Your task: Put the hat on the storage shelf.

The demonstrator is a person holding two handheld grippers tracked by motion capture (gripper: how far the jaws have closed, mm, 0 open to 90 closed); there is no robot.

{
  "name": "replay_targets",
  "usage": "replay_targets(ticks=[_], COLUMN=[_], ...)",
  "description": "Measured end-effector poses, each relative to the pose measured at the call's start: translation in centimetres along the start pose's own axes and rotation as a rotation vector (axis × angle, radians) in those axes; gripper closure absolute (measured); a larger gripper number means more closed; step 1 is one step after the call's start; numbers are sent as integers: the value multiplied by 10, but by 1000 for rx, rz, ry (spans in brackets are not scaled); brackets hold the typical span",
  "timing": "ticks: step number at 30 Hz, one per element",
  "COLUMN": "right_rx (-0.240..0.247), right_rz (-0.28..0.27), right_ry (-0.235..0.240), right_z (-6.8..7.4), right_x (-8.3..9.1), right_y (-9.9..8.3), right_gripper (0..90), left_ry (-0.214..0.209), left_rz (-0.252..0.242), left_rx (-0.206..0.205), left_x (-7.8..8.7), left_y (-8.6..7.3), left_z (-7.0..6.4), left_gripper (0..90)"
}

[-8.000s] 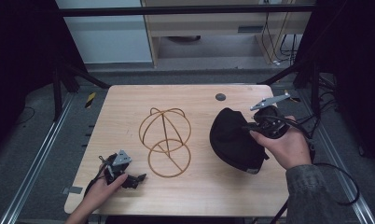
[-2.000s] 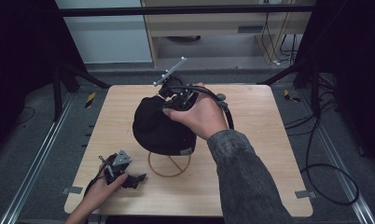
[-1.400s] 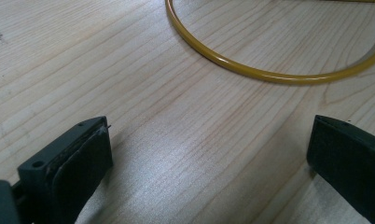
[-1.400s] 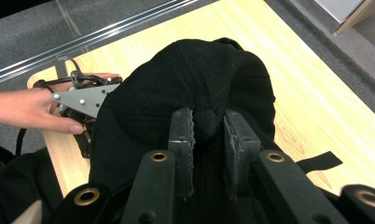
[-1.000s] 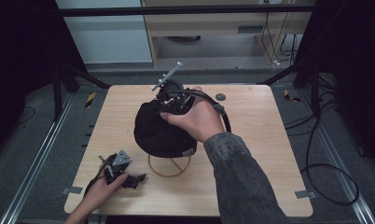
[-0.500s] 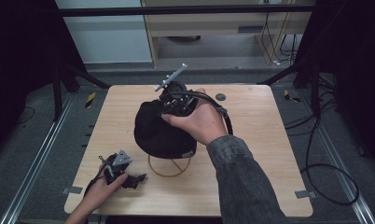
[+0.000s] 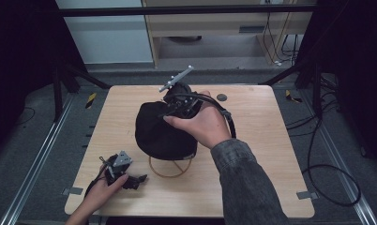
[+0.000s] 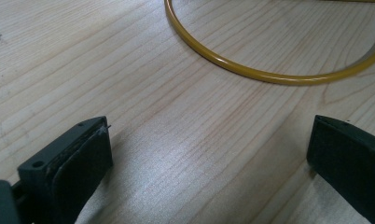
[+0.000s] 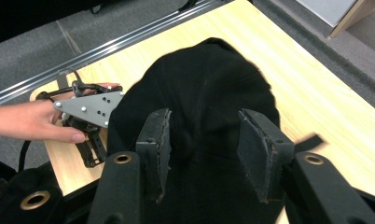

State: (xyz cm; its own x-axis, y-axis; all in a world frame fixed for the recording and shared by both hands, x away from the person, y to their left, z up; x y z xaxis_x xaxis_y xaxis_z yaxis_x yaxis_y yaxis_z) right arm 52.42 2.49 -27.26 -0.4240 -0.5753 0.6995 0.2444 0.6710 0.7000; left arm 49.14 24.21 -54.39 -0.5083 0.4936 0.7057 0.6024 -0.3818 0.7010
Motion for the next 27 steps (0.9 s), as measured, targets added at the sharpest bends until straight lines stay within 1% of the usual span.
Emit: replay_targets(ticks=[9,16,20,27], right_rx=[-25,-41,-57,-67], right_rz=[-34,-55,-62,-76], right_ry=[-8,-24,-38,-72], right_z=[-5,-8,-11,-15], right_x=[10,21,25,34], right_y=[-4,-13,-19,-27], right_gripper=[529,513,488,395], left_ry=[0,-1,-1,0], left_rz=[0,0,0,-1], left_rx=[-1,-1,-1,-1], left_x=[0,0,0,0], left_y=[0,0,0,0], left_z=[0,0,0,0], left_gripper=[0,0,0,0])
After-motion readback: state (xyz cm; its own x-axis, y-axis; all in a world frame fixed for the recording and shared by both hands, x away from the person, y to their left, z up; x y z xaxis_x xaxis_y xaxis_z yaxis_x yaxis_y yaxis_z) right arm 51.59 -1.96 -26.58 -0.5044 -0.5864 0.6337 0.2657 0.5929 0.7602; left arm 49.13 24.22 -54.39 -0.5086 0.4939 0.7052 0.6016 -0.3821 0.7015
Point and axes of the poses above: each handheld gripper's, and its own axes: x roughly backward along the jaws, y roughly out of its top, z roughly to its left, the point moved 5 cm from there along -x, roughly forward along the jaws, and after that the axes turned 10 degrees about x, right-handed, at the moved point
